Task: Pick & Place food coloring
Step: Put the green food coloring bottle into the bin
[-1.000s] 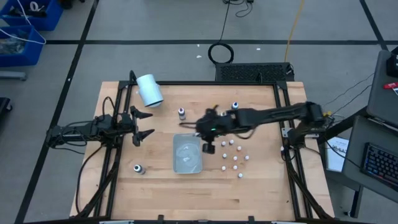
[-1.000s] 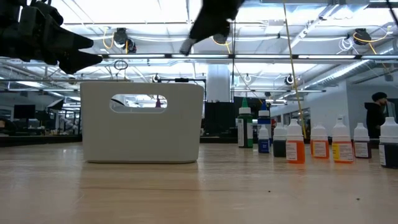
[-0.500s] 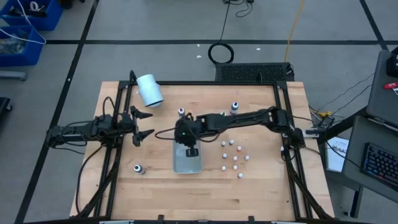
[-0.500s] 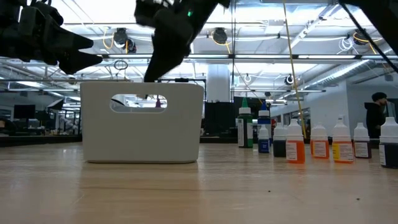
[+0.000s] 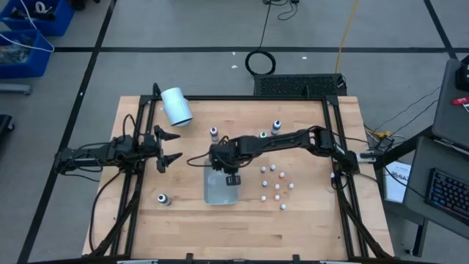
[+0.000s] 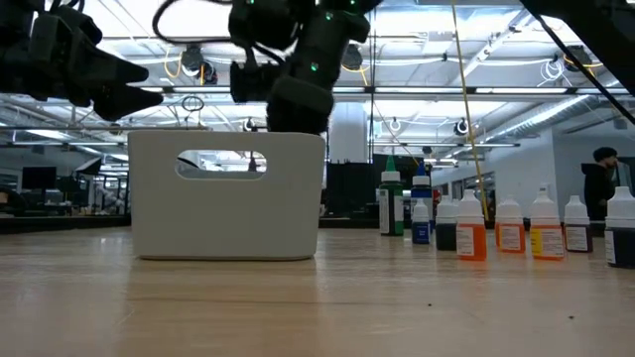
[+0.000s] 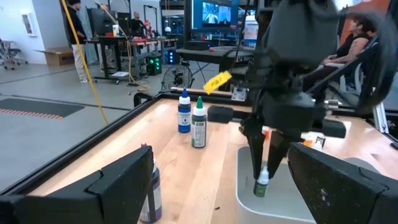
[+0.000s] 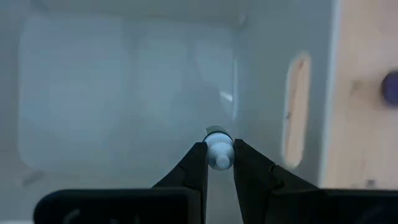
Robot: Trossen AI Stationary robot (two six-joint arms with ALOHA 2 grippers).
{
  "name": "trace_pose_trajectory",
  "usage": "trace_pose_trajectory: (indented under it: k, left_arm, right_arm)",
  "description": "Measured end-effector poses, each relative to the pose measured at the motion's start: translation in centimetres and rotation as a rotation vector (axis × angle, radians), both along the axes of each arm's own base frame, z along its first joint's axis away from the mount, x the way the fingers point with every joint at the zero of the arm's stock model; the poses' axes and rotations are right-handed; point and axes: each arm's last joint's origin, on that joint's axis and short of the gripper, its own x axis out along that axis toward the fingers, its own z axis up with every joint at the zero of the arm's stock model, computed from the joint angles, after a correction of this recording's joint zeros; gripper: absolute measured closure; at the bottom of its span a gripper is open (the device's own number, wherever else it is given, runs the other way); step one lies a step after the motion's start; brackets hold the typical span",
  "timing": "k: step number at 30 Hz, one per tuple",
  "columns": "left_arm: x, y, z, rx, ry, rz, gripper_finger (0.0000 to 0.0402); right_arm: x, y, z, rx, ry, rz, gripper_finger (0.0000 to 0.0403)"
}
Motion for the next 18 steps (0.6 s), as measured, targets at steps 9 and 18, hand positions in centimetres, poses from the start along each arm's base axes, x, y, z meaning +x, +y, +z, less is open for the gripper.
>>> trace_pose_trajectory:
  k: [9,18]
  left_arm:
    - [0.0,0.0,0.0,-0.002,0.004,0.000,0.0036]
    - [0.0,0.0,0.0,-0.003,0.003,0.000,0.0036]
  right_arm:
    - [-0.5,-0.4,-1.6,0.000,0.029,-0.020,0.0361]
    - [-0.5,-0.4,-1.6,-0.001,0.031,-0.020,0.0361]
